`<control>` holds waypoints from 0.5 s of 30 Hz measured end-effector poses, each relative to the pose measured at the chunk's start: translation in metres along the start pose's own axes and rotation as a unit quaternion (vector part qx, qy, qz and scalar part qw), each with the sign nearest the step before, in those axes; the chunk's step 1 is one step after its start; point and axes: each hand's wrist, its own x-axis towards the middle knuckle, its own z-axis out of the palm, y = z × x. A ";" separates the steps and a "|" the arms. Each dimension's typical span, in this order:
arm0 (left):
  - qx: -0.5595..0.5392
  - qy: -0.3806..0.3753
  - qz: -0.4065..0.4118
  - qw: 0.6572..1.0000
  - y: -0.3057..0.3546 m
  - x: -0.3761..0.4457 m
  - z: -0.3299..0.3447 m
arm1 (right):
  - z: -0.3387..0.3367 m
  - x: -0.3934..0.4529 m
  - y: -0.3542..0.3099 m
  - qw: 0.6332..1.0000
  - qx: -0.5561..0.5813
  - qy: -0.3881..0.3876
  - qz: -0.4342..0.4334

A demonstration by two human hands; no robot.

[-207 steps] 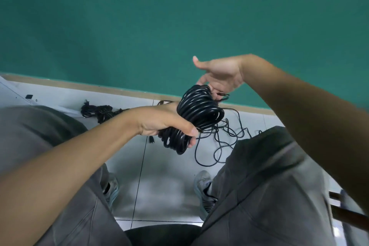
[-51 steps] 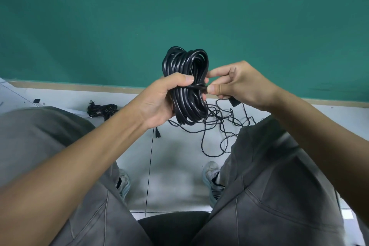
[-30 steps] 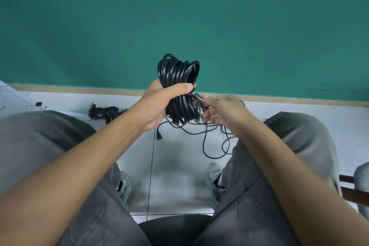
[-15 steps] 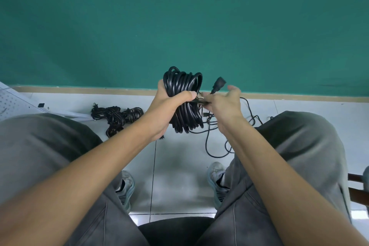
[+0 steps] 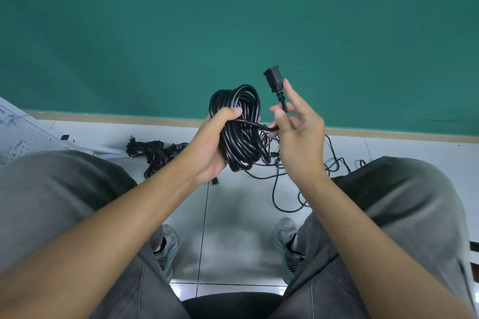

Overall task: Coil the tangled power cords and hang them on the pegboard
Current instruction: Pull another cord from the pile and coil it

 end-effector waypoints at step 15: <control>-0.050 -0.046 -0.039 0.997 -0.008 -0.001 0.006 | 0.020 -0.018 0.000 0.973 -0.097 0.143 -0.151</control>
